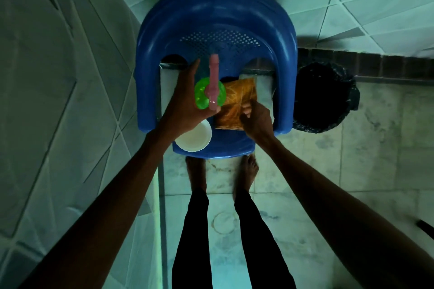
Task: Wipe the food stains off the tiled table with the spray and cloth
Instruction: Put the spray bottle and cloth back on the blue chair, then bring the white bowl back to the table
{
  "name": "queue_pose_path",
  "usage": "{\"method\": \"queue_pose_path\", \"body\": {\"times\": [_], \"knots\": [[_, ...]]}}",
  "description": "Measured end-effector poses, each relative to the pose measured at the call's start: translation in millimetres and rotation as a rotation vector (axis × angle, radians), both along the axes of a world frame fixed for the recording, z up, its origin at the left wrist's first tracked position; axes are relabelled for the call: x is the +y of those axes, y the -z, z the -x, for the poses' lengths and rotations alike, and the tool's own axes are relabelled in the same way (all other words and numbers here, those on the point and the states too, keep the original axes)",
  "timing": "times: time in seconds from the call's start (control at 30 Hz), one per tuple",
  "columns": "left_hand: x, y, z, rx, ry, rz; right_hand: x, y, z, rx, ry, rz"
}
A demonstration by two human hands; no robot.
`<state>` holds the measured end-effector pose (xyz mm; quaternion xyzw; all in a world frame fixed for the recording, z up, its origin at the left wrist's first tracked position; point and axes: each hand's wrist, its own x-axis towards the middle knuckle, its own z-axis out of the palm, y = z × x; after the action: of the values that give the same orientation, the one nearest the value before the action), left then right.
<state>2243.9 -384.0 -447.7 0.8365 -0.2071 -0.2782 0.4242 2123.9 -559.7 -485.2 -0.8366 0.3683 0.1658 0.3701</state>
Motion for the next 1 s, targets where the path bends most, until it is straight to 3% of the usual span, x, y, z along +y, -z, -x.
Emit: {"method": "queue_pose_path", "body": {"times": [0.2,0.37,0.5,0.73,0.9,1.0], "knots": [[56,25,19,0.068,-0.083,-0.446,48,4,2,0.097,-0.099,-0.303],[53,45,37,-0.014,0.039,-0.554,85,28,-1,0.100,-0.090,-0.272],[43,49,39,0.014,0.059,-0.698,93,32,-6,0.139,0.049,-0.271],[49,-6,49,0.155,-0.029,-0.495,84,-44,19,0.140,0.138,-0.246],[39,-143,77,0.305,-0.136,-0.278,70,-187,79,0.011,0.301,-0.206],[17,-241,101,0.305,-0.067,-0.163,60,-287,126,-0.121,0.464,-0.155]]}}
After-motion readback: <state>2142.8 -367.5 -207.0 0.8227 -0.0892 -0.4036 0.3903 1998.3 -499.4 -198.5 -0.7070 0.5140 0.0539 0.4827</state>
